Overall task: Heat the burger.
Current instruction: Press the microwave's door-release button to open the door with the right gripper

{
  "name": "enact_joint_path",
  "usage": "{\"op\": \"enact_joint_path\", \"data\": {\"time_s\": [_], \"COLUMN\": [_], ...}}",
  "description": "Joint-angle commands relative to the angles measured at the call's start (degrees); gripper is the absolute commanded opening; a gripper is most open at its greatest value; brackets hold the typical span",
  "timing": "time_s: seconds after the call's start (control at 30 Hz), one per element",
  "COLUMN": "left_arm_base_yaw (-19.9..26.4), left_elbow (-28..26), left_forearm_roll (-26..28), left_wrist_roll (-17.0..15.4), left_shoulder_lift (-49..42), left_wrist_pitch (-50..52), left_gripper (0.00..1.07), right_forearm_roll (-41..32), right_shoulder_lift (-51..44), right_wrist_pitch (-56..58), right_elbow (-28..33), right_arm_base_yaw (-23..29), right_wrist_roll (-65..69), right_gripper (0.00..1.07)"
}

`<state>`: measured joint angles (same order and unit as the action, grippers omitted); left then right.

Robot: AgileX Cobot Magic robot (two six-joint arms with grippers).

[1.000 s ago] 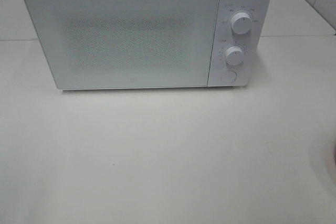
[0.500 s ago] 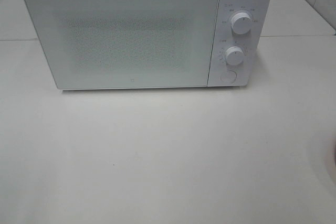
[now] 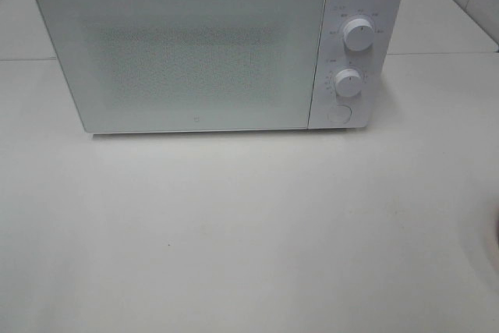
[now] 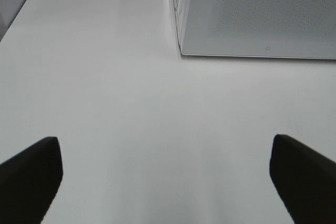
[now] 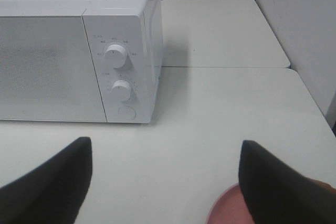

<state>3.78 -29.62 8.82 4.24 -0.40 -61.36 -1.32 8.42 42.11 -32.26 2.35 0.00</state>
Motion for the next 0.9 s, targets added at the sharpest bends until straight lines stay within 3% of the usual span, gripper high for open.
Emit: {"op": "enact_joint_path", "data": {"time_s": [0.03,0.3,0.47,0.9], "left_arm_base_yaw": [-0.17,-0.17,-0.17,-0.17], "left_elbow": [0.11,0.11,0.11,0.11], "left_forearm_roll": [0.34,0.34,0.34,0.34], "left_wrist_roll": [-0.29,-0.29,-0.29,-0.29], "left_shoulder_lift": [-0.63,-0.63,-0.63,-0.63], "left_wrist_pitch": [0.0,0.0,0.0,0.0], "left_gripper": [1.0,1.0,1.0,1.0], "right_forearm_roll": [-0.4,0.46,0.57,0.52], "right_shoulder_lift": [3.27,13.35,20.34,35.18], "right_wrist_pitch": [-4.81,-15.99,-22.29,-36.21], "right_elbow": [-0.34,-0.34,-0.34,-0.29], "right_arm_base_yaw": [0.0,0.0,0.0,0.0], "right_wrist_roll": [-1.03,-1.03,-2.29,-2.86], "right_gripper": [0.77,0.78,0.85,0.82]}}
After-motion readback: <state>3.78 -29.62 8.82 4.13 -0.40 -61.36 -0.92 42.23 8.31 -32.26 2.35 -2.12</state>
